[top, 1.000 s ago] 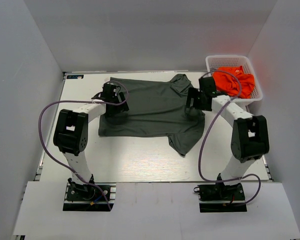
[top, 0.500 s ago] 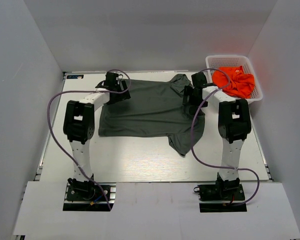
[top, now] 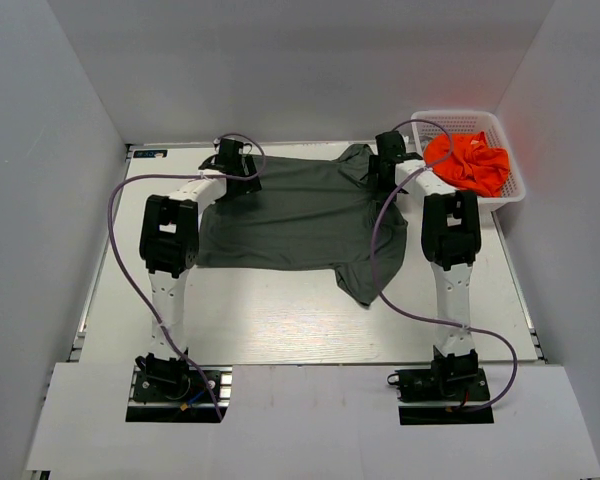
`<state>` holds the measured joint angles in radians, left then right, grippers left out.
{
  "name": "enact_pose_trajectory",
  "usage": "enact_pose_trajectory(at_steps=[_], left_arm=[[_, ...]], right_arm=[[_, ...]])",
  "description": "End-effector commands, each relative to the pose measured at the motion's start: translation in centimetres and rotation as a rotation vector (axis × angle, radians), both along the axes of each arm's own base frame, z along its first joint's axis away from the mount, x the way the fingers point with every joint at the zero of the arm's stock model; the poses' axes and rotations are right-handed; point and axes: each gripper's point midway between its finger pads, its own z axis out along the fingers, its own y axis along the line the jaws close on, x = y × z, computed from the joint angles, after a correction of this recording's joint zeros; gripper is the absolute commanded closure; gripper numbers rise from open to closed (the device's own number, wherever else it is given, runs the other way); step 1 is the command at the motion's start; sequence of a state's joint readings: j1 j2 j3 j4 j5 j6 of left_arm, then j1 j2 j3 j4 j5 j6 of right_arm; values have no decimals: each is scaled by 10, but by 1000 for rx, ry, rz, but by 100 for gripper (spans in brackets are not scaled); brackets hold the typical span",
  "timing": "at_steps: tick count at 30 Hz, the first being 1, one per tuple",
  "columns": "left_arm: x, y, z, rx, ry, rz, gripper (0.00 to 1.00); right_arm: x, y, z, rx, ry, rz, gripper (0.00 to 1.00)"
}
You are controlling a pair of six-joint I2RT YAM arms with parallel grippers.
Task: Fold and stack the t-shirts
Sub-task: Flatten out the tshirt
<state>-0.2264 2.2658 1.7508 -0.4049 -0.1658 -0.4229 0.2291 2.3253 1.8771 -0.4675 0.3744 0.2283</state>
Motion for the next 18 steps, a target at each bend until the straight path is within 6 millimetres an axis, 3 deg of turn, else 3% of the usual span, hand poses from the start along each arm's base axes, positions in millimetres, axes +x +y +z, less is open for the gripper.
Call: enact_pose_trajectory(at_steps=[1,4,5,6,10,11,13,14,15,16,17,18], left_arm=[[-3,17,-1,48,32,40,0],[6,14,11,46,1,19,0],[9,12,16,36,-9,14,0],[16,8,32,25,-45,-5,0],[16,11,76,33,-83,-4,0],[9,15,94,39,-108,7,0],[-8,18,108,37,-118,44,0],[-28,23,93,43,-71,64,0],[-40,27,94,38,-65,85,0],[-56,31,117,-2,-98,149,0],[-87,41,90,15,-10,193,0],[-105,45,85,5,23,235,0]], right_arm=[[6,-22,-4,-104,-2,-57,10],[12,-11,3,-78,-18,6,10],[14,-8,19,-67,-42,37,10],[14,7,22,-22,-44,115,10],[9,44,84,75,-149,257,10],[5,54,108,129,-190,278,10],[-15,66,120,200,-204,295,10],[-26,69,159,245,-277,291,10],[-32,73,167,276,-297,303,10],[-55,74,132,305,-218,308,10],[-67,78,169,360,-301,298,10],[-88,81,149,396,-246,311,10]])
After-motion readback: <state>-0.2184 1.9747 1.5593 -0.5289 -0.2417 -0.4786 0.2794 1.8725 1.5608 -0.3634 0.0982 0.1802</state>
